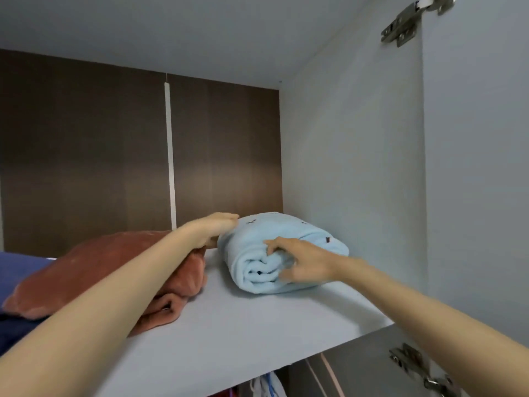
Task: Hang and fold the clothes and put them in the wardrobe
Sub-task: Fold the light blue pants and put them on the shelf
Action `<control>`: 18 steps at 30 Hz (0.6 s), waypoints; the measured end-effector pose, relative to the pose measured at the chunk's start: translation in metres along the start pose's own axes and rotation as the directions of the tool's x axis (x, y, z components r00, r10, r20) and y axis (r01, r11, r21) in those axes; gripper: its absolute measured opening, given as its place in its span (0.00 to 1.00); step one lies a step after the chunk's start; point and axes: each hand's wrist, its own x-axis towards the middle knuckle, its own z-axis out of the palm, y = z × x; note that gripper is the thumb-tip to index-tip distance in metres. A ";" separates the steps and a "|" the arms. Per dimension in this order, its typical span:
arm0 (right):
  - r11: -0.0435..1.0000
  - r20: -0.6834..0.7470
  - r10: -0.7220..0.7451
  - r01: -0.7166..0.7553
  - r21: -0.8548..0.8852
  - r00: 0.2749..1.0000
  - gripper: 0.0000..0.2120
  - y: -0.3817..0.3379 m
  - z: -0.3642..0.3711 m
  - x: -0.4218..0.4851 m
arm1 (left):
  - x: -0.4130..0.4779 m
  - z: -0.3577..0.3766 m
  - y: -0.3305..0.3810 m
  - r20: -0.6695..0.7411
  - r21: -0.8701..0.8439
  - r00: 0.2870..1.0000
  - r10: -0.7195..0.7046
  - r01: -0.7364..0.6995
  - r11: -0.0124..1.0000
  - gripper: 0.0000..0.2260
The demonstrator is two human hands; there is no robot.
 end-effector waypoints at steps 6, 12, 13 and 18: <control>0.935 -0.259 0.220 -0.279 -0.220 0.940 0.19 0.016 -0.022 0.011 | 0.034 0.040 -0.001 -0.036 0.484 0.990 0.139 -0.104 0.869 0.22; 0.887 -0.107 0.343 -0.360 -0.290 0.933 0.23 0.047 0.005 0.023 | 0.056 0.071 -0.021 -0.034 0.612 0.979 0.199 -0.137 0.779 0.23; 0.886 -0.124 0.341 -0.362 -0.289 0.932 0.23 0.050 0.004 0.022 | 0.057 0.074 -0.022 -0.037 0.618 0.983 0.182 -0.121 0.777 0.24; 0.886 -0.149 0.365 -0.392 -0.247 0.919 0.23 0.052 0.007 0.013 | 0.050 0.081 -0.019 -0.048 0.631 0.984 0.174 -0.105 0.769 0.24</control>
